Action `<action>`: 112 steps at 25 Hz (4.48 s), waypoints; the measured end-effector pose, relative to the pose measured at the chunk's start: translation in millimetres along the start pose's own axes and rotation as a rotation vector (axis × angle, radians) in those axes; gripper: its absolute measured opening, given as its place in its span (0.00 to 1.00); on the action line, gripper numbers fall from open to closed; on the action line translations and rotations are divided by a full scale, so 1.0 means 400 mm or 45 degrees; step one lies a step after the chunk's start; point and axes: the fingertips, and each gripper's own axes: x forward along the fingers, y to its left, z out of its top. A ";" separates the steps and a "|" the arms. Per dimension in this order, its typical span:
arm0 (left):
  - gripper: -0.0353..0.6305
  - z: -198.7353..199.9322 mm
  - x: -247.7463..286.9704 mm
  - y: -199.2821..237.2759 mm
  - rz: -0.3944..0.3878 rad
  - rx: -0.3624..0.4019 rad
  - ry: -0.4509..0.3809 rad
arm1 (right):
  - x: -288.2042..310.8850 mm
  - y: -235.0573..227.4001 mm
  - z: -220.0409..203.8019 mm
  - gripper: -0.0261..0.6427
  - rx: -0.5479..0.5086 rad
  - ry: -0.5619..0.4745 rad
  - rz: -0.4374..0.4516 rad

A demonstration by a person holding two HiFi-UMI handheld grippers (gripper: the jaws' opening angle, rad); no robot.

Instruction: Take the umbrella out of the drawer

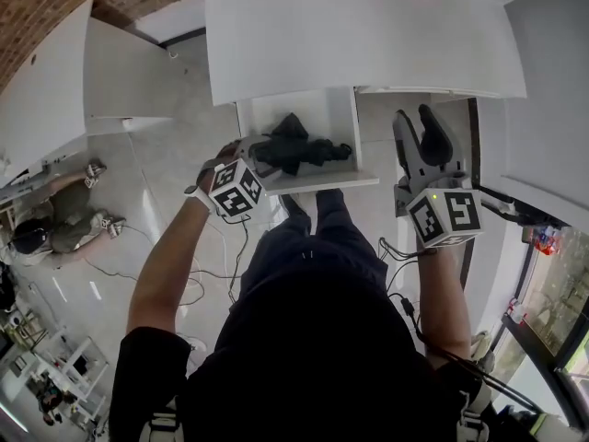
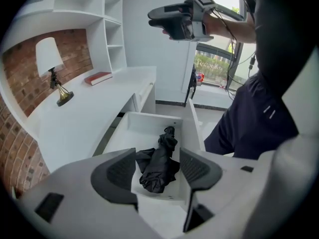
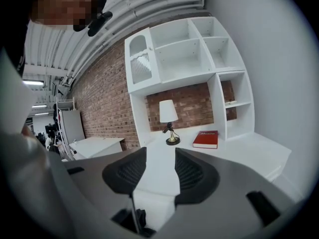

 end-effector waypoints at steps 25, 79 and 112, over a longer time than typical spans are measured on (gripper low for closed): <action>0.50 -0.130 0.481 -0.011 -0.264 0.181 0.370 | 0.084 -0.221 -0.194 0.30 0.021 0.231 -0.110; 0.44 0.316 -0.282 0.202 0.583 0.391 -0.072 | -0.156 0.080 0.209 0.24 -0.154 -0.200 -0.120; 0.44 0.208 0.067 0.781 0.493 0.202 0.340 | 0.266 -0.212 0.148 0.23 -0.035 0.003 0.028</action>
